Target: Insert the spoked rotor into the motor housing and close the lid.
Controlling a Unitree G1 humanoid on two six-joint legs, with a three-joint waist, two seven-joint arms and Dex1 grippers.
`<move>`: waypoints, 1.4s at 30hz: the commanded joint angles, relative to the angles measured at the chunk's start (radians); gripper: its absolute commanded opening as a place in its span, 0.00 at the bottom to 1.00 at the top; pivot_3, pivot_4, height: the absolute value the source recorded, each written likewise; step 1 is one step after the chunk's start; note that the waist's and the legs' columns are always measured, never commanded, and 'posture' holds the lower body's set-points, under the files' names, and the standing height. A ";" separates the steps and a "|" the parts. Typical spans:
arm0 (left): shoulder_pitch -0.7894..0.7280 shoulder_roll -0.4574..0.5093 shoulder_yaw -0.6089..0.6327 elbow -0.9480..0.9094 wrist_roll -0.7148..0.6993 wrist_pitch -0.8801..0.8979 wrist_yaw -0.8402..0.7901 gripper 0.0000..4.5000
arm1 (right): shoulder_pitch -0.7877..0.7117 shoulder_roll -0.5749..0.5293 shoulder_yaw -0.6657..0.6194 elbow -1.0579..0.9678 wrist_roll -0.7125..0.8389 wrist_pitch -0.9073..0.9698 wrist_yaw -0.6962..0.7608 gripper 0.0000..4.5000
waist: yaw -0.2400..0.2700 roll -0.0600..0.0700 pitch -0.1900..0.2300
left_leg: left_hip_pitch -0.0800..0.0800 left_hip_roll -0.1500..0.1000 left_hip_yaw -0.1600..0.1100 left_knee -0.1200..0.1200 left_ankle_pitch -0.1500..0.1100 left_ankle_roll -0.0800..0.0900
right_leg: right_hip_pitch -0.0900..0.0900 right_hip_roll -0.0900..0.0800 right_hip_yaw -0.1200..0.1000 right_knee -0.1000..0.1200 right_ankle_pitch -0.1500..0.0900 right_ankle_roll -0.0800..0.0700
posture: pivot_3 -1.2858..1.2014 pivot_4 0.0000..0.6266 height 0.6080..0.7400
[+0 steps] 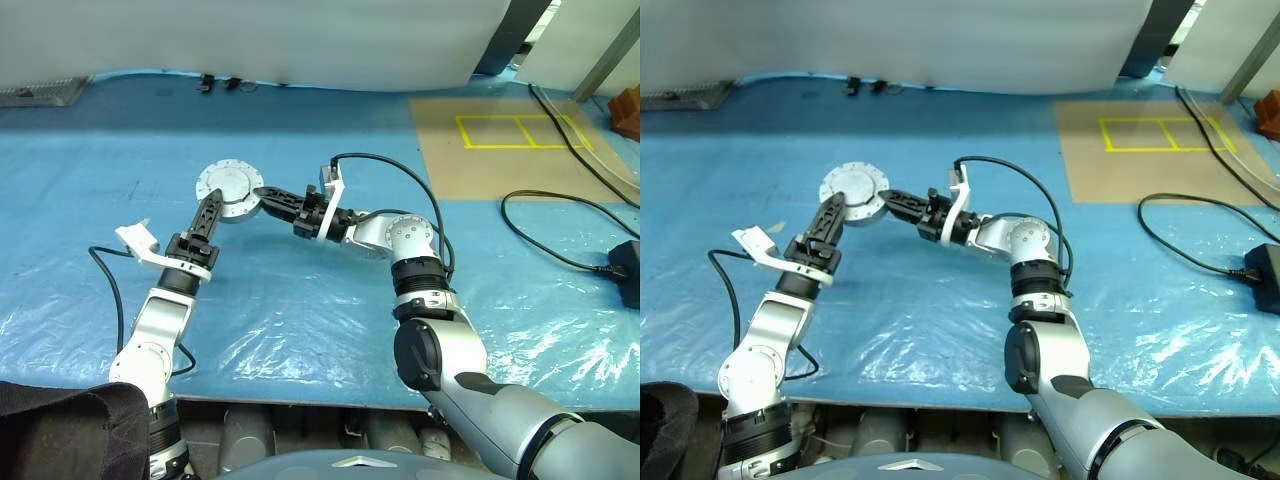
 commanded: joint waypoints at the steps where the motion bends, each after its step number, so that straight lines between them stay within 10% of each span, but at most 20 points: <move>1: -0.014 0.003 0.007 -0.008 -0.019 -0.015 0.009 1.00 | 0.012 0.088 0.021 -0.096 0.099 0.044 0.062 0.24 | 0.000 0.000 0.000 | 0.000 0.000 0.000 0.000 0.000 0.000 | 0.000 0.000 0.000 0.000 0.000 0.000 | 0.52 0.24 1.00; 10: -0.041 0.021 -0.035 0.010 -0.073 0.046 -0.003 0.60 | 0.033 0.091 0.066 -0.112 0.093 0.047 0.060 0.24 | 0.002 0.000 0.000 | 0.000 -0.001 -0.001 0.001 0.000 0.000 | 0.000 0.000 0.000 0.001 0.001 0.001 | 0.52 0.24 1.00; 41: 0.059 0.206 -0.105 0.059 -0.351 0.246 0.085 0.59 | 0.037 0.072 0.138 -0.128 0.047 -0.015 0.092 0.24 | 0.002 -0.001 0.000 | 0.000 -0.001 -0.005 0.009 0.000 0.000 | 0.000 0.000 0.000 0.010 0.001 0.001 | 0.52 0.24 1.00; 42: 0.058 0.208 -0.103 0.066 -0.351 0.246 0.081 0.59 | 0.037 0.071 0.141 -0.131 0.044 -0.019 0.093 0.40 | 0.002 -0.001 0.000 | 0.000 -0.001 -0.005 0.009 0.000 0.000 | 0.001 0.000 0.000 0.010 0.001 0.001 | 0.52 0.24 1.00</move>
